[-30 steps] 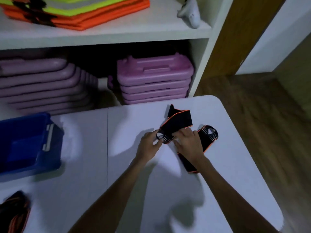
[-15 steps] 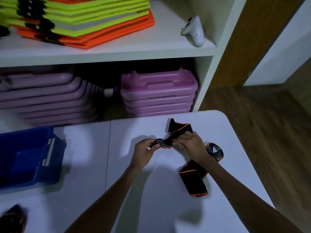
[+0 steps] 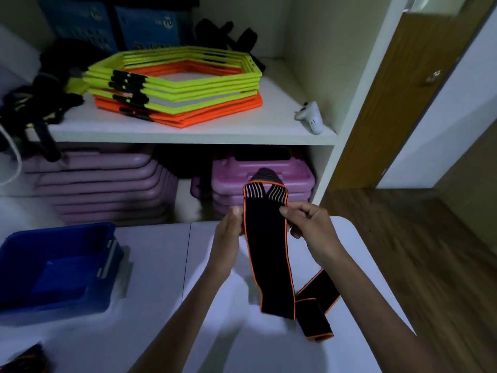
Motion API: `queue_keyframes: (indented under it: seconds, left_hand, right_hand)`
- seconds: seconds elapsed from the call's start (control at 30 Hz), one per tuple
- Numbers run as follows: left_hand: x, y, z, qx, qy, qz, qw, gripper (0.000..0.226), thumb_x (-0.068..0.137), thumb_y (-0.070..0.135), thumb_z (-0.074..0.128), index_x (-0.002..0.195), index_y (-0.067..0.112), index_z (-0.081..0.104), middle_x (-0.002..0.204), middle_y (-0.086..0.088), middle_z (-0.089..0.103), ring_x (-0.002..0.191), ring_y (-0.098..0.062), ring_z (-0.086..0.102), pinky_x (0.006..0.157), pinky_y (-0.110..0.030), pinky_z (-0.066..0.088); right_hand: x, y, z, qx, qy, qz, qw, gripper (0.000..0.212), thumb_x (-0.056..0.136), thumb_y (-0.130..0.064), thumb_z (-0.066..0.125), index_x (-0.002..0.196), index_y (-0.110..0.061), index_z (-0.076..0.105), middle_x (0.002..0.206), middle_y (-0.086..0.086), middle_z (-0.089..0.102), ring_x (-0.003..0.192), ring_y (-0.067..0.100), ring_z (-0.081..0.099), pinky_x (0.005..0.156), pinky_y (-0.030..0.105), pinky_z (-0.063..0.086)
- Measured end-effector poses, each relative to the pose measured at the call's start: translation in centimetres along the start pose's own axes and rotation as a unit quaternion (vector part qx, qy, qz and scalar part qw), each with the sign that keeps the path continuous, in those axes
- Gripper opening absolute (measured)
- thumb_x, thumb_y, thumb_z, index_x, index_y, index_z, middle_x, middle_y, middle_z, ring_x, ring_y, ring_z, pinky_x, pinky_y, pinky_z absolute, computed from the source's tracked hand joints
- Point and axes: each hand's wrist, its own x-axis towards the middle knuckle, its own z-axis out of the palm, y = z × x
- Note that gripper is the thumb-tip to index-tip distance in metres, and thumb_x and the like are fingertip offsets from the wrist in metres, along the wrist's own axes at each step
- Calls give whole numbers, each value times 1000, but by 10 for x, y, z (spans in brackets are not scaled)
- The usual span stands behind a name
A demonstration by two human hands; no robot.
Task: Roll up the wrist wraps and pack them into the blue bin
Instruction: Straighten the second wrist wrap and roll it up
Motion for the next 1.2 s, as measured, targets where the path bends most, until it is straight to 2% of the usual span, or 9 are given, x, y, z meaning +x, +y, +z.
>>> queue_keyframes:
  seconds: [0.13, 0.4, 0.5, 0.67, 0.83, 0.93, 1.03, 1.1, 1.2]
  left_hand:
    - [-51, 0, -13, 39, -69, 23, 997, 32, 81, 49, 56, 103, 28, 66, 99, 6, 74, 96, -11, 68, 86, -34, 53]
    - [-129, -33, -45, 55, -74, -36, 995, 25, 78, 42, 61, 99, 28, 65, 103, -8, 71, 99, -24, 66, 94, -51, 49]
    - [-150, -48, -57, 65, -75, -73, 992, 16, 85, 28, 61, 101, 26, 64, 103, -9, 70, 99, -22, 65, 92, -40, 52]
    - [-195, -73, -77, 57, -87, -130, 986, 27, 87, 11, 63, 112, 19, 59, 108, 7, 70, 102, -7, 66, 84, -16, 51]
    - [-242, -121, -102, 205, -76, -198, 956, 19, 81, 19, 67, 98, 24, 60, 93, 2, 73, 87, -14, 70, 78, -30, 57]
    - [-264, -143, -110, 308, -75, -224, 922, 20, 80, 16, 67, 99, 12, 61, 78, 0, 65, 74, -17, 65, 61, -17, 47]
    - [-275, -154, -115, 368, -81, -214, 901, 23, 76, 28, 71, 92, 14, 61, 73, -1, 64, 68, -18, 62, 60, -30, 49]
    - [-275, -156, -119, 421, -76, -199, 882, 27, 72, 42, 73, 82, 21, 57, 72, 5, 64, 65, -12, 60, 55, -26, 45]
    - [-269, -159, -124, 500, -54, -101, 858, 33, 71, 54, 67, 77, 25, 54, 73, 10, 59, 67, -9, 56, 57, -21, 40]
  right_hand:
    - [-21, -33, 19, 61, 15, -21, 998, 18, 87, -10, 65, 96, 6, 65, 62, 7, 54, 46, 10, 43, 46, 22, 36]
    - [-36, -55, 51, 71, 46, -31, 996, 7, 85, -10, 68, 83, -16, 65, 73, 6, 59, 55, 13, 47, 46, 22, 37]
    - [-34, -43, 66, 79, 38, -12, 996, 10, 85, -10, 68, 81, -19, 65, 79, 10, 56, 59, 15, 47, 44, 21, 36]
    - [-29, 17, 90, 79, 18, 74, 994, 8, 84, -13, 70, 83, -20, 67, 86, 10, 58, 63, 15, 48, 47, 21, 39]
    - [-42, 109, 108, 11, 10, 186, 982, 7, 84, -13, 69, 81, -19, 67, 67, 4, 53, 53, 12, 43, 41, 19, 33]
    - [-56, 157, 112, -29, 26, 240, 970, 11, 84, -9, 66, 78, -17, 69, 60, 3, 53, 50, 13, 43, 38, 17, 29]
    - [-70, 180, 117, -18, 46, 269, 962, 7, 84, -4, 66, 88, -6, 71, 58, 0, 61, 41, 7, 52, 35, 14, 34]
    - [-73, 190, 119, -5, 50, 264, 963, 18, 84, -5, 65, 100, 2, 70, 71, 6, 65, 49, 8, 59, 44, 16, 43]
    - [-76, 197, 117, -136, 33, 238, 961, 34, 84, -21, 65, 116, -9, 66, 110, 7, 68, 98, 22, 64, 86, 30, 50]
